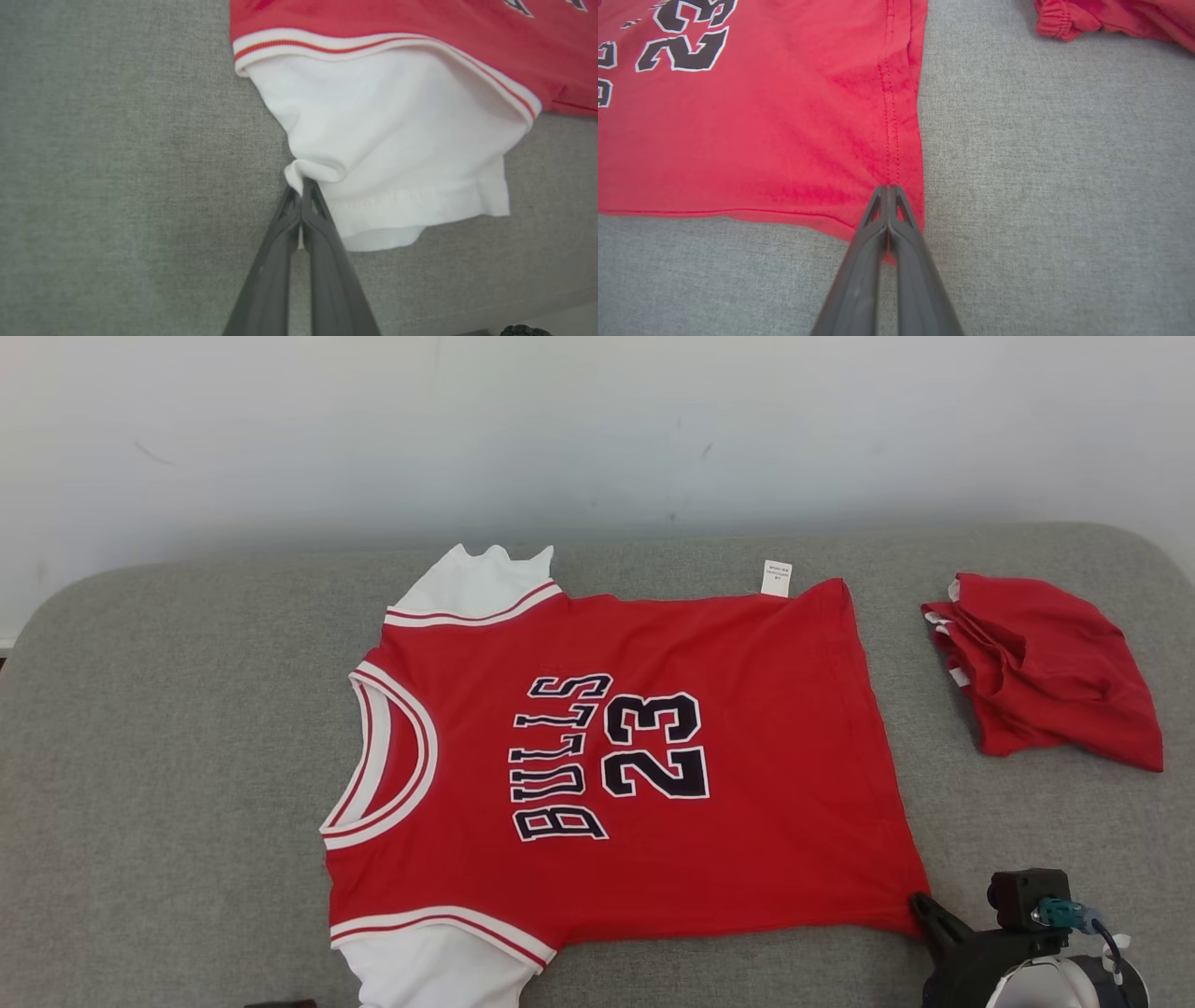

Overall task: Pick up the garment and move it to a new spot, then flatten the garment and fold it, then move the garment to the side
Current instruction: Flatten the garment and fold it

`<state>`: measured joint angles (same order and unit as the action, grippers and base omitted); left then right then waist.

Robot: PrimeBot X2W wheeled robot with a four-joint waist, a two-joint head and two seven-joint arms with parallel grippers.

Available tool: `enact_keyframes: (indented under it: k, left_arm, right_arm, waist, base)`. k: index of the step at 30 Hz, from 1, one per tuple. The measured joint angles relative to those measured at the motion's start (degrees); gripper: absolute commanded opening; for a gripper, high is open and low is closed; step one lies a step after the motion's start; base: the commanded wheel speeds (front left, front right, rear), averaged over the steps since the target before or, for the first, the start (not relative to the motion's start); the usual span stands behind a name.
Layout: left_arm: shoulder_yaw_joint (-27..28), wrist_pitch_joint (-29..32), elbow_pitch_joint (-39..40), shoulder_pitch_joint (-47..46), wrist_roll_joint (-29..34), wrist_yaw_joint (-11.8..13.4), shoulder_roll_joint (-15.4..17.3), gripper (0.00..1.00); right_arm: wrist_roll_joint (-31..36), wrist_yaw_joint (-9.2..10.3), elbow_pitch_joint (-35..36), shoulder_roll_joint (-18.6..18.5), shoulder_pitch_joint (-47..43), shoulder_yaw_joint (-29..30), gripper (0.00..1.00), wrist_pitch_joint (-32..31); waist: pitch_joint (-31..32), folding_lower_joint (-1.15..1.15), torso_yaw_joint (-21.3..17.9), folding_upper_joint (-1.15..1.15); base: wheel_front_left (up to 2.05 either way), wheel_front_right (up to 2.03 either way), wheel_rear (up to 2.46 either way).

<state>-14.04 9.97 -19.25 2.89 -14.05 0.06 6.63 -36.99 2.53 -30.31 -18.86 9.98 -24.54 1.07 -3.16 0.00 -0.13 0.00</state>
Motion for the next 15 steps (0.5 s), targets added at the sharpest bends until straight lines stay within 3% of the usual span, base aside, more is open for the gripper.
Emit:
enact_keyframes:
  k: [15]
  left_arm:
    - [0.4, -1.8, 1.6, -0.1, 0.0, 0.0, 0.6, 0.00]
  right_arm:
    - [-0.2, -1.04, -0.2, -0.1, 0.0, 0.3, 0.00, 2.5]
  waist:
    - [0.4, 0.00, -0.2, 0.00]
  base:
    - [0.00, 0.00, 0.00]
